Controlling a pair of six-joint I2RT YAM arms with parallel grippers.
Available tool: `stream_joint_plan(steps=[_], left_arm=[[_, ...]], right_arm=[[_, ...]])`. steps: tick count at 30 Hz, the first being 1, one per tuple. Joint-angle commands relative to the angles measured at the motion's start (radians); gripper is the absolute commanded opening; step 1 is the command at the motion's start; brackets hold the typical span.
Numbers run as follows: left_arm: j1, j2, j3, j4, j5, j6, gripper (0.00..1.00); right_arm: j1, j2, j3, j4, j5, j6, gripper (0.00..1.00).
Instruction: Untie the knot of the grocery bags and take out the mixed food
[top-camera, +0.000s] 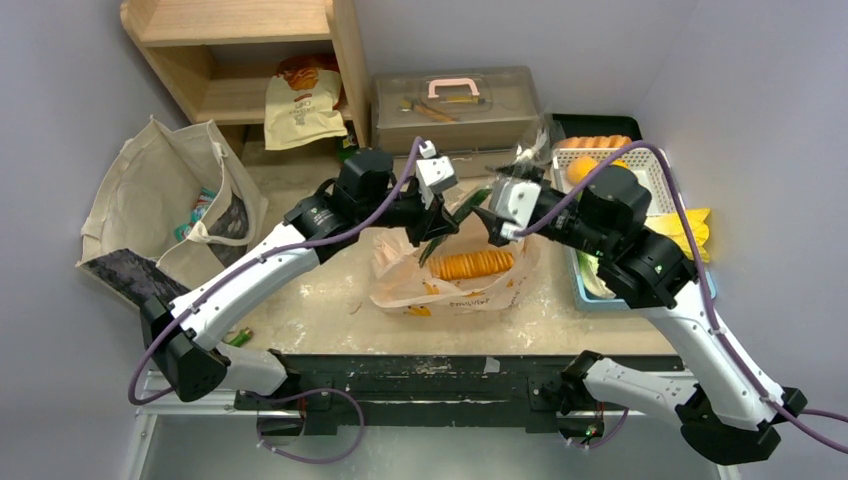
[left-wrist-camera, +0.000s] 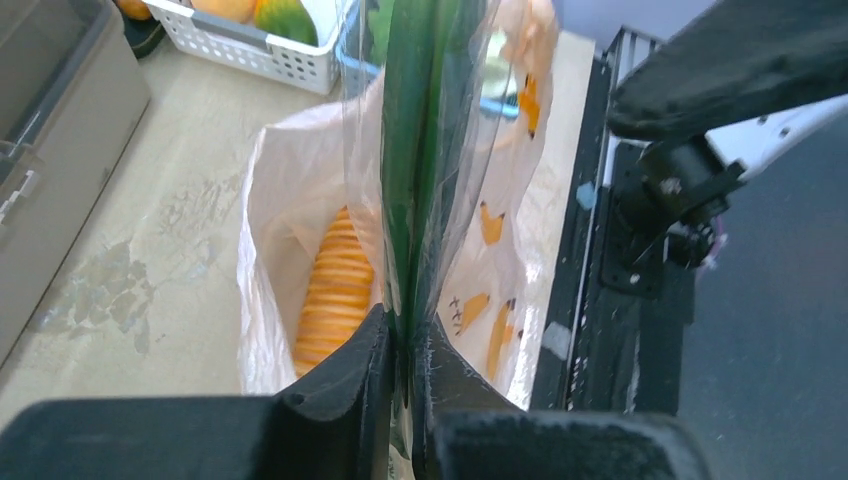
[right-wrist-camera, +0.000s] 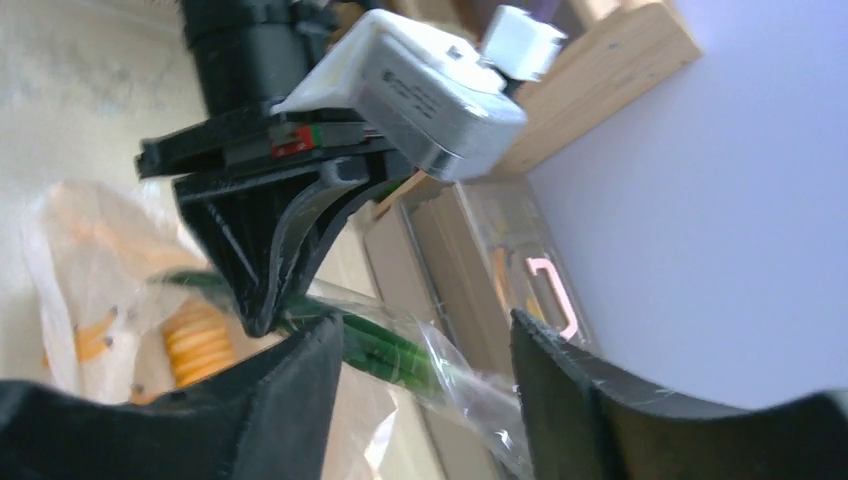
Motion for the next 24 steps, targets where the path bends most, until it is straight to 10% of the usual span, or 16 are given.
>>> stream_joint_plan(steps=[1,24], left_arm=[[0.041,-0.054,0.099,0.11,0.032,-0.187,0.0],[0.319,-0.104,0.129,0.733,0.19,-0.902,0.0]], right_arm=[[0.004,-0.006,0.099,0.289,0.047,0.236,0.73],[-0.009,0.249,0.294,0.741,0.027,1.017,0.79]])
